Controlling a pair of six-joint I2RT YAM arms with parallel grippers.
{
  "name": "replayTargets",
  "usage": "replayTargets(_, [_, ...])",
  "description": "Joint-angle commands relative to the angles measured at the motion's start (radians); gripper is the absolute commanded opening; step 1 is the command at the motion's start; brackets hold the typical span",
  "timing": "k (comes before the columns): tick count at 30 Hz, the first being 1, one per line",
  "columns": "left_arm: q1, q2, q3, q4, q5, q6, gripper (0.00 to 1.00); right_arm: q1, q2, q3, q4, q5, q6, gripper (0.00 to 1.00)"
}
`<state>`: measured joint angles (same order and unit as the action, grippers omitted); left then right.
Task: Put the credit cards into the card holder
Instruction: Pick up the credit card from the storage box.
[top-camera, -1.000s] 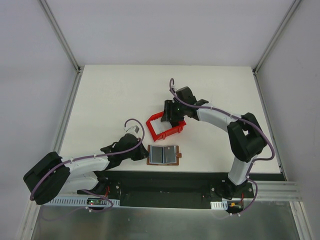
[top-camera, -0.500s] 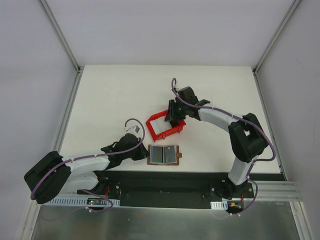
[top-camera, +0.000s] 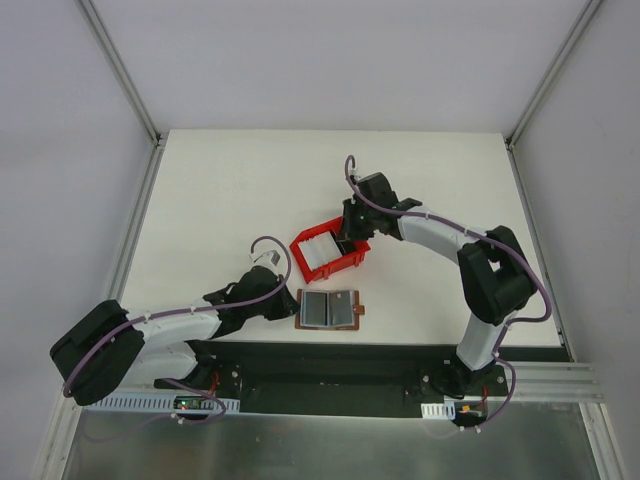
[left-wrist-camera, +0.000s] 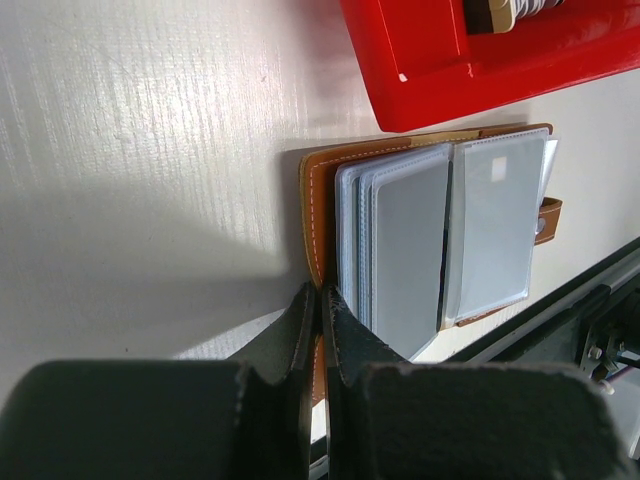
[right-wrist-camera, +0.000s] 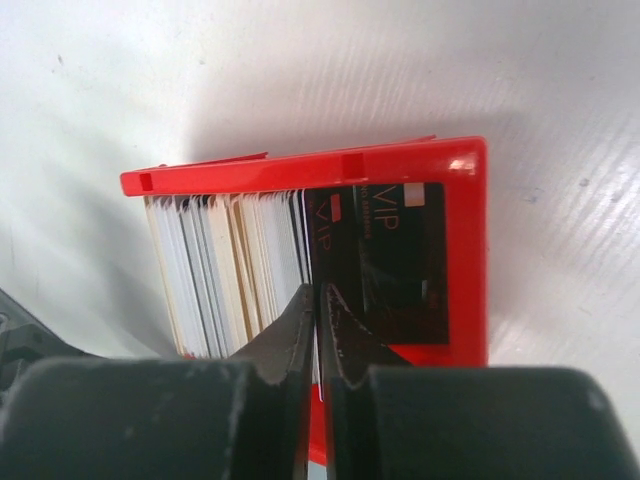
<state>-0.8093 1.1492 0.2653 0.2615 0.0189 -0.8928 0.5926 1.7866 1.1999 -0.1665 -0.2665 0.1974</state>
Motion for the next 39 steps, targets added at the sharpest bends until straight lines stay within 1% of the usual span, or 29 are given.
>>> replayTargets(1, [0.009, 0.026, -0.008, -0.088, -0.020, 0.035, 0.00, 0.003, -0.026, 0.039, -0.047, 0.058, -0.053, 0.04])
replayTargets(8, [0.009, 0.035, -0.008, -0.084, -0.020, 0.037, 0.00, 0.033, 0.031, 0.084, -0.129, 0.122, -0.115, 0.04])
replayTargets(12, [0.009, 0.040, -0.008, -0.080, -0.020, 0.037, 0.00, 0.045, 0.056, 0.095, -0.149, 0.128, -0.133, 0.04])
replayTargets(18, [0.009, 0.038, -0.009, -0.076, -0.020, 0.035, 0.00, 0.067, 0.088, 0.130, -0.191, 0.161, -0.156, 0.08])
replayTargets(22, [0.009, 0.044, -0.009, -0.076, -0.020, 0.035, 0.00, 0.076, 0.106, 0.142, -0.200, 0.153, -0.159, 0.16])
replayTargets(24, [0.009, 0.044, -0.009, -0.074, 0.003, 0.035, 0.00, 0.078, 0.111, 0.151, -0.205, 0.161, -0.159, 0.20])
replayTargets(26, [0.010, 0.046, -0.011, -0.076, 0.003, 0.037, 0.00, 0.084, 0.119, 0.164, -0.222, 0.179, -0.165, 0.21])
replayTargets(28, [0.010, 0.047, -0.014, -0.074, 0.001, 0.037, 0.00, 0.082, 0.120, 0.168, -0.225, 0.181, -0.168, 0.19])
replayTargets(31, [0.010, 0.049, -0.017, -0.073, 0.000, 0.034, 0.00, 0.082, 0.099, 0.162, -0.214, 0.184, -0.176, 0.06])
replayTargets(35, [0.009, 0.044, -0.017, -0.071, 0.000, 0.034, 0.00, 0.088, 0.024, 0.129, -0.176, 0.239, -0.190, 0.02])
replayTargets(39, [0.009, 0.040, -0.018, -0.073, -0.004, 0.032, 0.00, 0.101, -0.053, 0.121, -0.182, 0.306, -0.219, 0.00])
